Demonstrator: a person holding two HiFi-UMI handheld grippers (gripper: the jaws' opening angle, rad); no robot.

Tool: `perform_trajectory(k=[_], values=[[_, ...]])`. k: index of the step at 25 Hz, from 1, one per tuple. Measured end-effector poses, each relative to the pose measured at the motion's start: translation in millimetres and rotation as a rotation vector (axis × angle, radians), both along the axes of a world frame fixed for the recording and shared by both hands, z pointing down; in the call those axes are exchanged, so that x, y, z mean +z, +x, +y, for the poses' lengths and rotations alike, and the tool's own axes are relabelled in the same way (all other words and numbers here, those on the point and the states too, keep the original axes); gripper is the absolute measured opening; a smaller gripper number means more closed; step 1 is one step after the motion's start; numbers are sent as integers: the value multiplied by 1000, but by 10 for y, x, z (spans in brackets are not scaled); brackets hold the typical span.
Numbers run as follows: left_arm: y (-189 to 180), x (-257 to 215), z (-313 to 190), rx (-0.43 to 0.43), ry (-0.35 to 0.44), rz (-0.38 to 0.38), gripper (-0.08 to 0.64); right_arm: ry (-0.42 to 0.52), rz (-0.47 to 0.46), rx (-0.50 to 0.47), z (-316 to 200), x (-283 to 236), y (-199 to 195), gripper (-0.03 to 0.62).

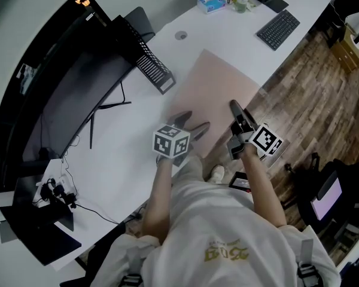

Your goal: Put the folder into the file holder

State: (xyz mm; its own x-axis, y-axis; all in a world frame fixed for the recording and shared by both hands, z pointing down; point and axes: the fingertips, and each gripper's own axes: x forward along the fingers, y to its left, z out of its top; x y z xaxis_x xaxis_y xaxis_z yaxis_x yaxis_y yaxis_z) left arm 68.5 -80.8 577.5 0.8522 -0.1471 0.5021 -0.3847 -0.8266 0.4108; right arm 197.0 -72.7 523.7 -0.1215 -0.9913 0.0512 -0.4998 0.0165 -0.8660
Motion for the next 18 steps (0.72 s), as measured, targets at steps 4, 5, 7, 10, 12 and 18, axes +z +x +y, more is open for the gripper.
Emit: perform_trajectory(k=[4,5,7,10,12,18], values=[[-25,-106,-34,-29,12,27,341,30,88,-24,-38,-222,-86,179],[-27,-139,-40,-35,13,38,341,44,112,-31,-46,-289,-113,179],[-31,-213,-50,-48,12,65,341,71,154,-44,-57,-436,-167,179],[-42,-383,-102,-97,8,128,339,108,182,-53,-54,-632,-215,179],[-47,-537,-155,-135,14,179,336,141,192,-54,-48,-785,-226,179],[-33,-851,-253,-154,63,228,324,228,298,-68,-76,-1216,-309,179]])
